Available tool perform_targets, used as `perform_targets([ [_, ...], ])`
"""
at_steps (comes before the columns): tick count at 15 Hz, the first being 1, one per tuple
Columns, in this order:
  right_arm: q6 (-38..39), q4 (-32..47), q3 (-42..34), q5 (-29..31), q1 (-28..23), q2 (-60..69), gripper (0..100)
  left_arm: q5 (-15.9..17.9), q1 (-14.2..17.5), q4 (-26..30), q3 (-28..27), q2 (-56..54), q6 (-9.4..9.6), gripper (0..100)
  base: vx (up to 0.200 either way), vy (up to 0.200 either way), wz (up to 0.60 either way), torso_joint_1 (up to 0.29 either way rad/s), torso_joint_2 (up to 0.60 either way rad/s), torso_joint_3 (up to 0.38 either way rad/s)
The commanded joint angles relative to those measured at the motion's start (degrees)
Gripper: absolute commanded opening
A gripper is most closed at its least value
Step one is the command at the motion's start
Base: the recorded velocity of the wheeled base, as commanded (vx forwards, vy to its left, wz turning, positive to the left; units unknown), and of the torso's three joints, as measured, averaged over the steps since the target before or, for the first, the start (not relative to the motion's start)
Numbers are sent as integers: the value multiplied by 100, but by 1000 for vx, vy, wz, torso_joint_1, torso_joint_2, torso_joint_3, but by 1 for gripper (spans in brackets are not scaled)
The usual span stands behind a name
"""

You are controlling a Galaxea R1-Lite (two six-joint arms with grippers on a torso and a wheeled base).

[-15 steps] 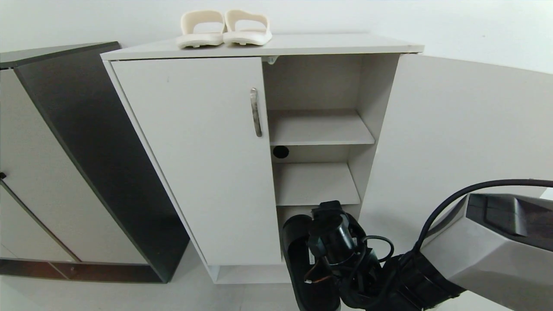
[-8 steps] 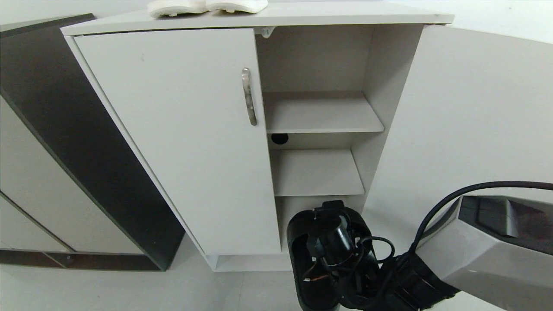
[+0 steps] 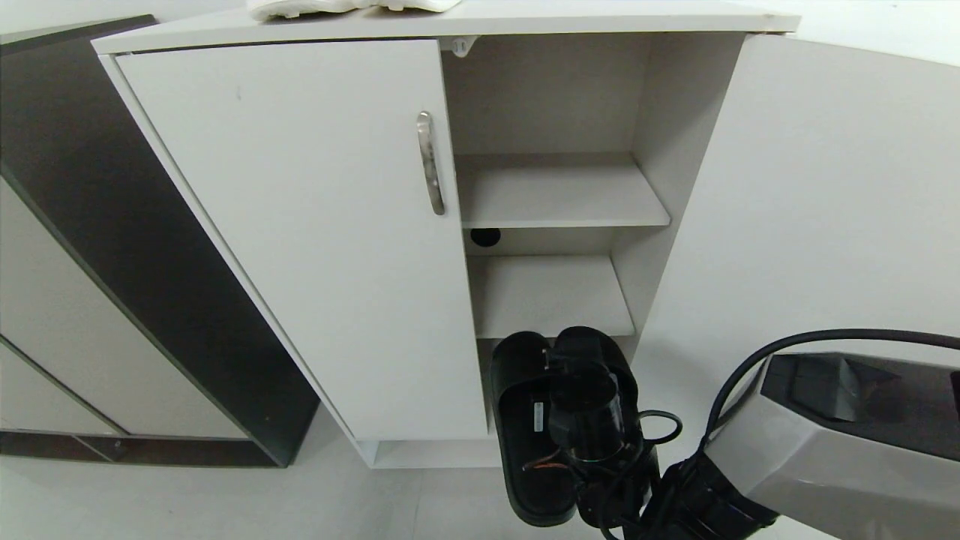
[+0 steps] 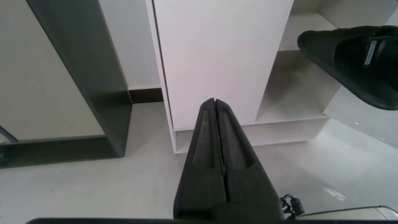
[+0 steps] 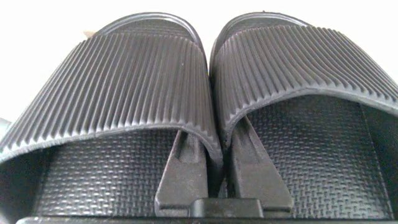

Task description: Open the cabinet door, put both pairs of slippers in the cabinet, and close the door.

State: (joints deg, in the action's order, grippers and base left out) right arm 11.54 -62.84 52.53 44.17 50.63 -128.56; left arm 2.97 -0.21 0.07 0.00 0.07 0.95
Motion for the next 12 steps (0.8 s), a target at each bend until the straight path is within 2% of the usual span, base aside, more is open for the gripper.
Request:
perform_targets([
  [1, -29, -26, -32, -5, -62, -160, 0, 1, 3, 1, 0, 1, 2, 0, 0, 0, 0, 0, 0, 0],
  [10, -29, -53, 73, 119, -211, -336, 0, 1, 3, 1, 0, 10, -7, 0, 0, 0, 0, 0, 0, 0],
  [12, -38, -53, 82, 119, -211, -336, 0, 1, 3, 1, 0, 10, -7, 0, 200, 0, 0, 5, 5, 0],
])
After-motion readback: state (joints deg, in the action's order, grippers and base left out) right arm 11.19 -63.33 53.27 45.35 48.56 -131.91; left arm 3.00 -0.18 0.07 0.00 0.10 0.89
